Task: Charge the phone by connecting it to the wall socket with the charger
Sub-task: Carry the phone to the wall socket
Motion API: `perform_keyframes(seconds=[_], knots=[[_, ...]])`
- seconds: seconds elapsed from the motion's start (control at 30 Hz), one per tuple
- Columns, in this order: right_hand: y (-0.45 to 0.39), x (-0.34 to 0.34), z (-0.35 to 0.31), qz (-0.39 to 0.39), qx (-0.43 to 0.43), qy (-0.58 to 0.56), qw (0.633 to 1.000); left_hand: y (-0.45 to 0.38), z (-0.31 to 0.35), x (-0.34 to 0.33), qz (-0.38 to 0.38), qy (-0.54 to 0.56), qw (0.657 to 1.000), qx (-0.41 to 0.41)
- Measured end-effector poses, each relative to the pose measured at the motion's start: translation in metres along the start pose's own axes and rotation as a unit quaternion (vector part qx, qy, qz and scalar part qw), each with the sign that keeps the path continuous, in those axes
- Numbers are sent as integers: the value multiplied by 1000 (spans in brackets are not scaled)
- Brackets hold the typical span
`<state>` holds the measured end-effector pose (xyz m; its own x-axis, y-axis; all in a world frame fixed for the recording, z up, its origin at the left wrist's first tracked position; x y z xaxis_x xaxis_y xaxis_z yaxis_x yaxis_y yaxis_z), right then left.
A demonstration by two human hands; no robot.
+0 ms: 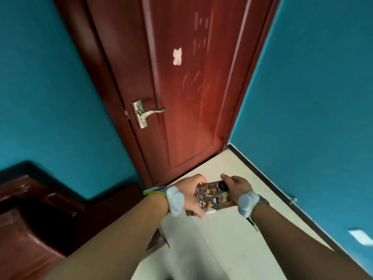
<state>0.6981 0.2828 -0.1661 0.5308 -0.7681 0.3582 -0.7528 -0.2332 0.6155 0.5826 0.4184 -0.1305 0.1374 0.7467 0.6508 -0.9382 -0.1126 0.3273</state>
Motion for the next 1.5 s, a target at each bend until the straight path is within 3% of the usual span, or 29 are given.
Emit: perform_keyframes(seconds=[0.13, 0.2, 0.3, 0.6, 1.07, 1.5], knots=[[-4, 116, 40, 64, -34, -30, 997, -60, 80, -44, -30, 72, 997, -12], [-5, 144, 49, 78, -38, -22, 996, -81, 94, -50, 16, 85, 996, -1], [-8, 243, 89, 141, -48, -52, 988, -128, 163, -100, 55, 64, 996, -2], [13, 405, 185, 222, -91, -140, 961, -193, 304, -223, 42, -21, 996, -73], [20, 529, 319, 279, -210, -257, 901, -275, 431, -393, -136, -99, 966, -197], [3, 624, 447, 268, -301, -280, 871, -318, 494, -564, -279, -154, 930, -184]])
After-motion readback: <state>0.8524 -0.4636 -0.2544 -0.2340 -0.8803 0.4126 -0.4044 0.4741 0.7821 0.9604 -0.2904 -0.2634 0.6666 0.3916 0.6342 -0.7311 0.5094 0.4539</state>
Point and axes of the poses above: each hand's wrist, its own y-axis away from the middle knuckle, its own x-axis out of the back of the hand, z = x × y, the point moved 10 cm from there along -y, towards the middle knuckle, and after that the axes turned 4 degrees about -x, right-handed, at the moved point
